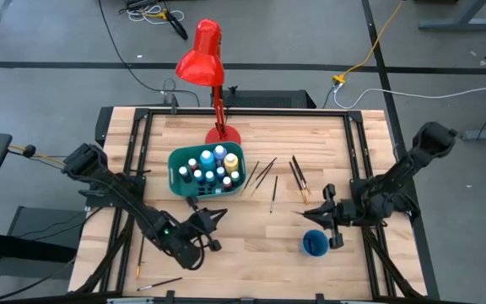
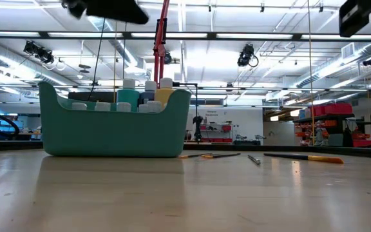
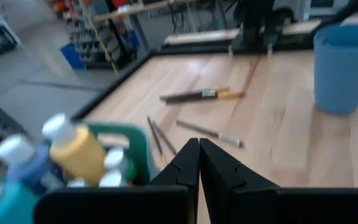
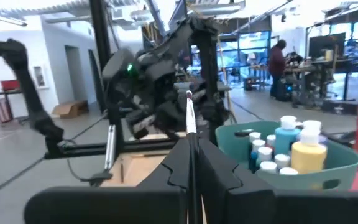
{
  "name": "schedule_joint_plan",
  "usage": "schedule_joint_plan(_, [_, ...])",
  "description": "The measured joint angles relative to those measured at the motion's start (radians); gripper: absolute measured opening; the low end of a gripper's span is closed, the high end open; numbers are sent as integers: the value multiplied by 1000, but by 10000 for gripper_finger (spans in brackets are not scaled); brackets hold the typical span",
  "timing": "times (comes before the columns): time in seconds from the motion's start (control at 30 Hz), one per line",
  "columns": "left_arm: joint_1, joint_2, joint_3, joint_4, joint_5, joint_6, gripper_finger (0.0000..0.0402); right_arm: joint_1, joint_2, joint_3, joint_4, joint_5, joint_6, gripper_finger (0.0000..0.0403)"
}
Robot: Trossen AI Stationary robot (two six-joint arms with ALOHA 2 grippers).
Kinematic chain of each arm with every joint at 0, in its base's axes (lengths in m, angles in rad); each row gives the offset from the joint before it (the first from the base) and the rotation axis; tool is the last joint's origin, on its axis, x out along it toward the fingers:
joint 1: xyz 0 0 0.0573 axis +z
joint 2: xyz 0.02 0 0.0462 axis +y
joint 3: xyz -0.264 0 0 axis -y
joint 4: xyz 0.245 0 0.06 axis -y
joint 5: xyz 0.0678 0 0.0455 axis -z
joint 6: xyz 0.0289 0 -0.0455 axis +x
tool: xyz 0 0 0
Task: Pick & Place Paint Supplies
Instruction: Put the silver paint brush into the blue cup
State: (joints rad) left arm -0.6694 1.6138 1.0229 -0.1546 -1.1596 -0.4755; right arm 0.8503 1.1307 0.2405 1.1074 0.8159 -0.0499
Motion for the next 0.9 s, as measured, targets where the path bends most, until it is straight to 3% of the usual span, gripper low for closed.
schedule_joint_plan(0.17, [60, 0, 0, 273, 33, 286, 16, 20, 116, 0, 178, -90, -52, 19])
schedule_joint_plan(0.3, [123, 0, 0, 497, 118, 420, 16, 27, 203, 1, 374, -219, -170, 19])
schedule_joint_plan(0.43, [203, 0, 0, 606, 371, 432, 16, 27, 232, 1, 438, -308, -225, 19])
schedule_joint_plan(0.63, [326, 19, 1, 720, 783, 513, 24, 27, 232, 1, 449, -309, -221, 19])
schedule_joint_plan(0.77, [372, 73, 6, 848, 932, 579, 65, 26, 232, 1, 453, -309, -229, 19])
schedule_joint_plan(0.9, [391, 155, 54, 915, 977, 642, 126, 18, 231, 10, 454, -309, -236, 19])
